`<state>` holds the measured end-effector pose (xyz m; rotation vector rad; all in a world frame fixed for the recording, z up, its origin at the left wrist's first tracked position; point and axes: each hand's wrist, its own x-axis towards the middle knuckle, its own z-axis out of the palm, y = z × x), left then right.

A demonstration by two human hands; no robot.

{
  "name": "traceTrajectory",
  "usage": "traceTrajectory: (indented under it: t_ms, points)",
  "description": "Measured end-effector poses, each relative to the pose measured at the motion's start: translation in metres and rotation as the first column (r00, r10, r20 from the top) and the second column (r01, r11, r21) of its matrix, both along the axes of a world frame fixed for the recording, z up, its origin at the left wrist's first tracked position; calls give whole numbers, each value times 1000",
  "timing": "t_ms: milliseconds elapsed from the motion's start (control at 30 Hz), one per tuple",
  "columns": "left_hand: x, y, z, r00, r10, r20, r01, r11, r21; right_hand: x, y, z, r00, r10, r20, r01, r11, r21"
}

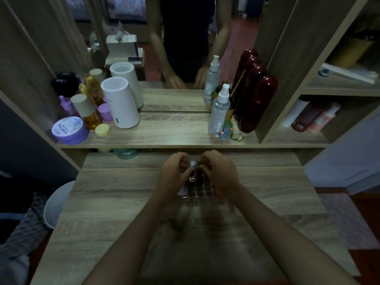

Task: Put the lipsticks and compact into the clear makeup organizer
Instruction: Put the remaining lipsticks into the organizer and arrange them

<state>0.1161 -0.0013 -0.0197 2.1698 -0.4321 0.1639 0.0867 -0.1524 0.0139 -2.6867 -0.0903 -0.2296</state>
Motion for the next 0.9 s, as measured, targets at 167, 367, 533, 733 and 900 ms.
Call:
traceTrajectory:
  t_ms: [167, 367, 533, 733, 900]
  points:
    - [2, -2, -2, 999, -24, 35, 22, 998, 64, 6, 3, -5, 994, 32, -101, -51, 979, -195]
    - [5, -2, -5, 999, -12, 44, 9, 997, 71, 10, 4, -2, 996, -2, -84, -17, 973, -231]
    - [7, -3, -5, 999, -28, 46, 25, 998, 56, 12, 2, 1, 993, 17, -113, -41, 975, -217]
    - [7, -3, -5, 998, -45, 46, 42, 997, 64, 12, 0, 1, 991, 20, -130, -47, 977, -208]
    - [8, -3, -3, 998, -60, 36, 57, 996, 65, 12, -2, 4, 984, 23, -176, -60, 976, -209]
